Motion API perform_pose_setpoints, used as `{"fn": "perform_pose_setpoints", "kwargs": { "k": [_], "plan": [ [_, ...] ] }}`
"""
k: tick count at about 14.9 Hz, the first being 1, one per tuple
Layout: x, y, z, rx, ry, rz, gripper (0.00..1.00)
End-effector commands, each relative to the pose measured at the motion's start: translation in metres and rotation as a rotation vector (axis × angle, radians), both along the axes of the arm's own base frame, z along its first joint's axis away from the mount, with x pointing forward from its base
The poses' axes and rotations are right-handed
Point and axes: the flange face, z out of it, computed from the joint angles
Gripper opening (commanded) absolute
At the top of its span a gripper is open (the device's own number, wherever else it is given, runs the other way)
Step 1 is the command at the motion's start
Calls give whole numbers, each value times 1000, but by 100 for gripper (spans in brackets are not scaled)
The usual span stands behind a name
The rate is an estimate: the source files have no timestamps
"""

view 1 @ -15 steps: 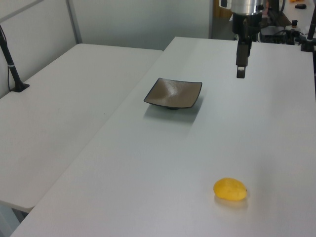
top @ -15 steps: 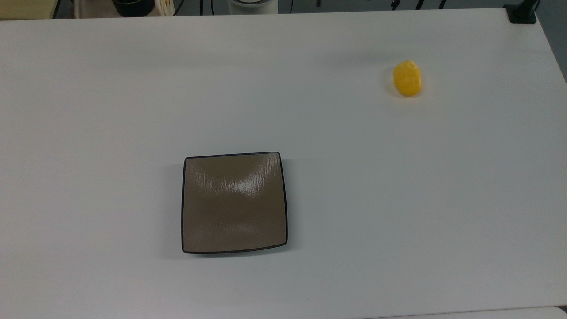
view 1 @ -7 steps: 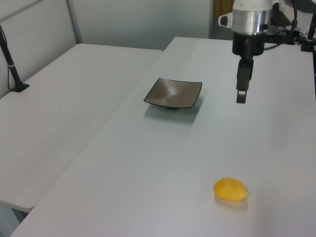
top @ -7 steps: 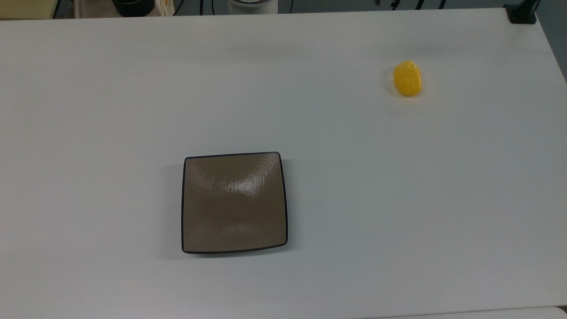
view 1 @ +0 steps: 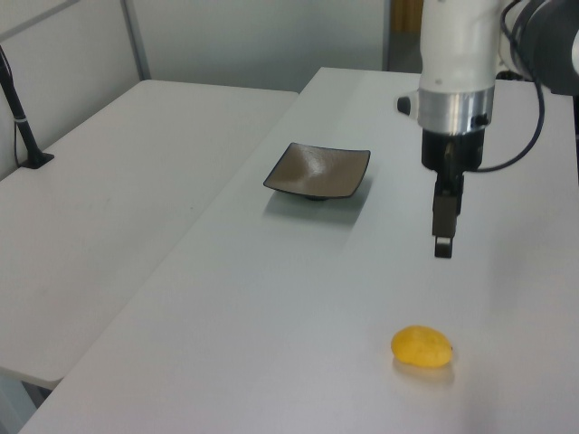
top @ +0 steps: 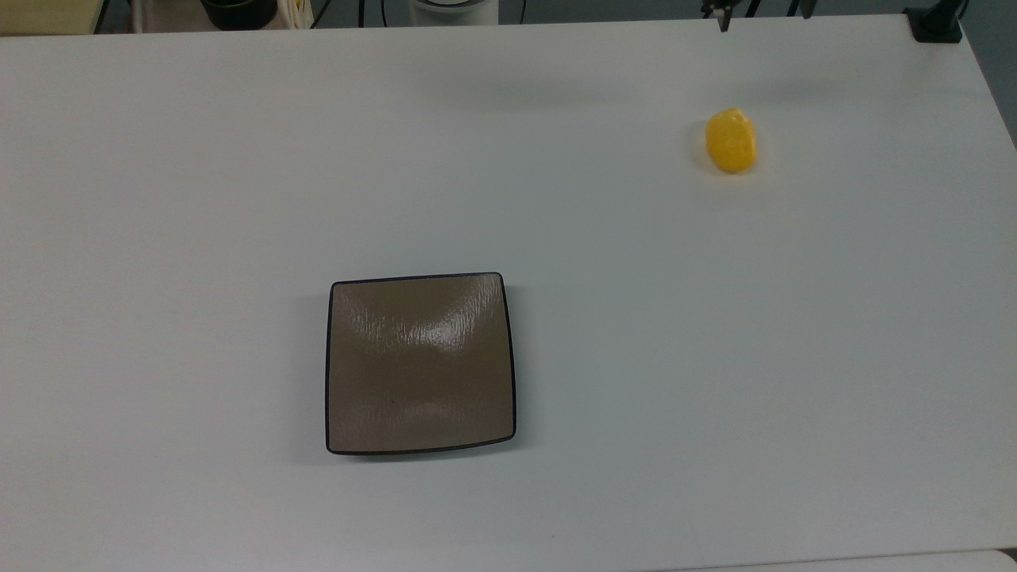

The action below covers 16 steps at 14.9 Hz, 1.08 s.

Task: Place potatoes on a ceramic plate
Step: 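Lower the gripper over the yellow potato and close on it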

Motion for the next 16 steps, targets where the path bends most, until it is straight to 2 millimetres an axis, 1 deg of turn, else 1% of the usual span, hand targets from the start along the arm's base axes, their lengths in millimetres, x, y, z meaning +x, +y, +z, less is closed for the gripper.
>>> {"fn": "perform_pose_setpoints", "kwargs": {
  "k": [1,2,4,6,11,13,16],
  "plan": [
    [2,20,-34,-26,-17,-23,100],
    [2,26,-46,-41,-18,-19,100],
    [2,27,-70,-67,-33,-19,100],
    [-5,31,-87,-57,-51,-7,100],
    [-14,28,-137,-94,-62,-4,100],
    [-16,25,-150,-106,-91,8,100],
    [-14,26,-170,-95,-100,2,100]
  ]
}}
